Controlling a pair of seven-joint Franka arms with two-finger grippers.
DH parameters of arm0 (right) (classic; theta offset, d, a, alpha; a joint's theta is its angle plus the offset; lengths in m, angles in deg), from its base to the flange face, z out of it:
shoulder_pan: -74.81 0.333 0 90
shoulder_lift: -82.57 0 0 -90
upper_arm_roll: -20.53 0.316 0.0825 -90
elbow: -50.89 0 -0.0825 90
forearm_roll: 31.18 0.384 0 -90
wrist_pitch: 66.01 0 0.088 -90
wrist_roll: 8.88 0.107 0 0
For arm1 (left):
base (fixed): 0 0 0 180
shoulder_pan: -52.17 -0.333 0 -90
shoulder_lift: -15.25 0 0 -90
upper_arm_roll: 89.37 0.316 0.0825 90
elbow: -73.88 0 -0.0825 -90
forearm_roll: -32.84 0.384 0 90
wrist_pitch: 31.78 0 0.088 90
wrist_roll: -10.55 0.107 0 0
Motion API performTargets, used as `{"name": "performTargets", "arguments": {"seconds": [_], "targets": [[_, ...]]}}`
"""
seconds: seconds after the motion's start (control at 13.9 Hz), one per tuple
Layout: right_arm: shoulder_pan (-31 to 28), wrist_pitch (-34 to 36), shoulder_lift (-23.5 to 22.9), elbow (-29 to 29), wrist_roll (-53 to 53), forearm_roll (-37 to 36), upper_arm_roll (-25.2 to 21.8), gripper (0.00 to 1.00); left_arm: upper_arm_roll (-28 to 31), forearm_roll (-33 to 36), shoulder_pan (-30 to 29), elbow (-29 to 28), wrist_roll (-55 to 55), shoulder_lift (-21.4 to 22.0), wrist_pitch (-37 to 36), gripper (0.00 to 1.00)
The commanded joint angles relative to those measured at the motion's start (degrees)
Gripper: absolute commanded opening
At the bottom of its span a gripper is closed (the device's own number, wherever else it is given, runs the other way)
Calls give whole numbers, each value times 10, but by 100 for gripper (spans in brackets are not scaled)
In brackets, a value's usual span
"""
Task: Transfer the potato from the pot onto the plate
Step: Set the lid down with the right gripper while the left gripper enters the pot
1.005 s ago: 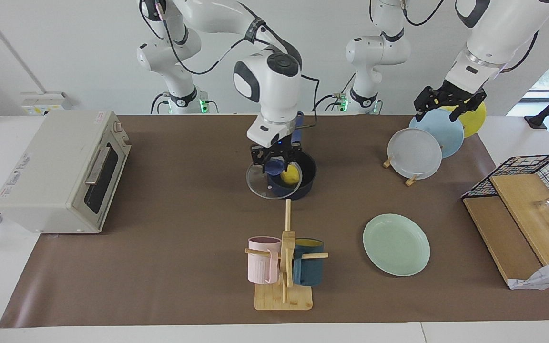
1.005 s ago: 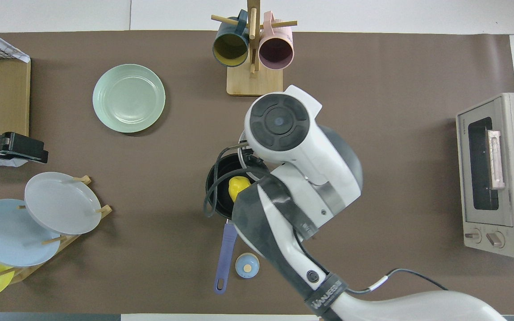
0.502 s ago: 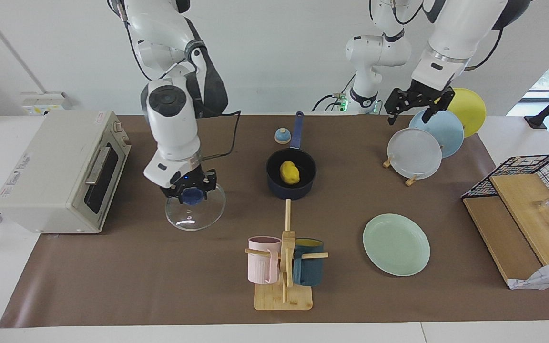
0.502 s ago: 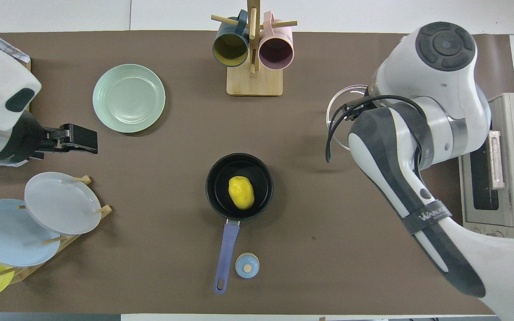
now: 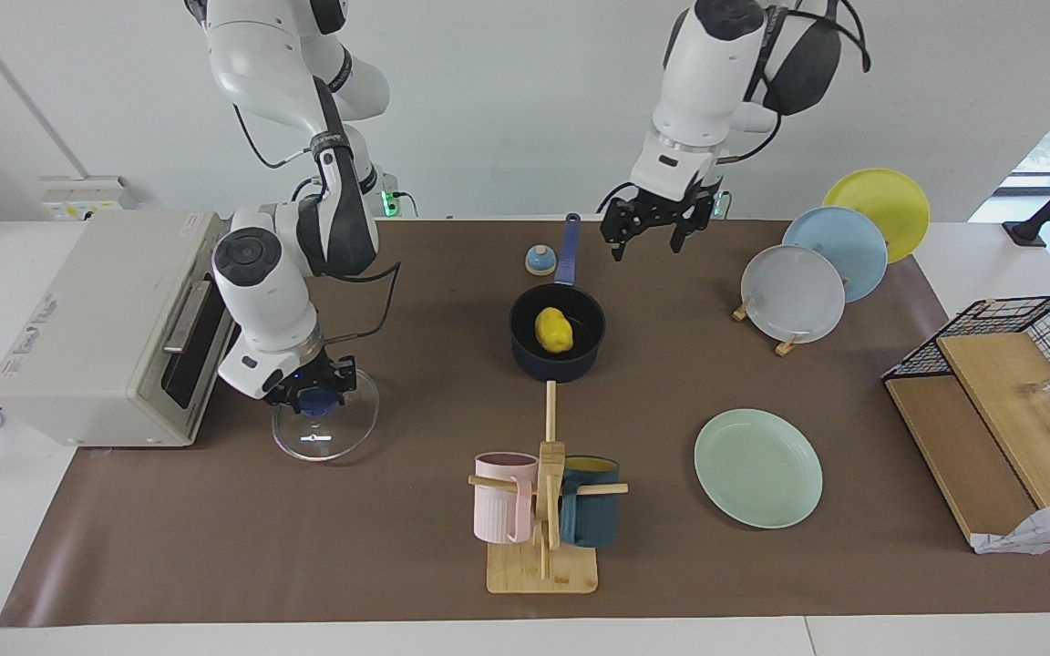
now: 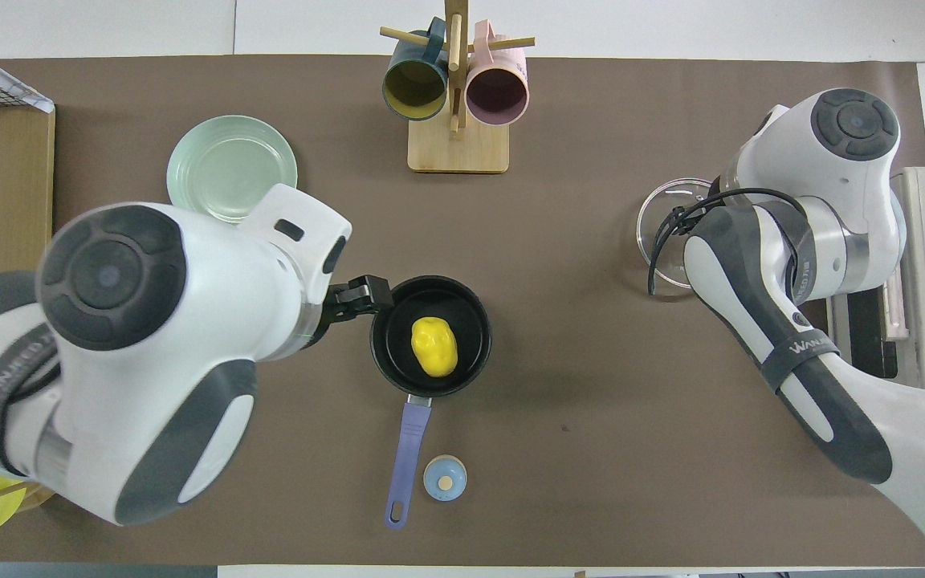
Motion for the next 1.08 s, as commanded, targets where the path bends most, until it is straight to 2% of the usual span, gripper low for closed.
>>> {"name": "performTargets", "arguments": {"seconds": [0.0,0.22,0.29,0.36,0.5,0.57,0.79,0.86,1.0], "targets": [[-10,-31,-1,20,-13,1,8,37,11,-5,59,-44,-109,-30,77,100],[-13,-38,-5,24,-12,1,8,41,11,-4,87,-44,-149,-86,133,100],[-12,-40,-5,24,-11,1,8,56,11,-4,87,-44,-142,-92,140,100],[-12,-40,-6,24,-10,1,8,62,11,-4,87,-50,-120,-93,142,100],[-12,-40,-5,23,-10,2,8,92,11,-4,87,-72,-95,-92,150,100],[-13,-38,-5,22,-10,2,8,100,11,-4,87,-87,-96,-92,165,100],[-13,-28,2,13,-10,2,8,100,10,-4,88,-116,-95,-95,211,100],[-15,-13,20,11,-10,5,8,100,10,-4,90,-116,-95,-102,214,100],[-17,61,58,-9,-10,9,8,100,10,-4,97,-120,-96,-111,226,100]]}}
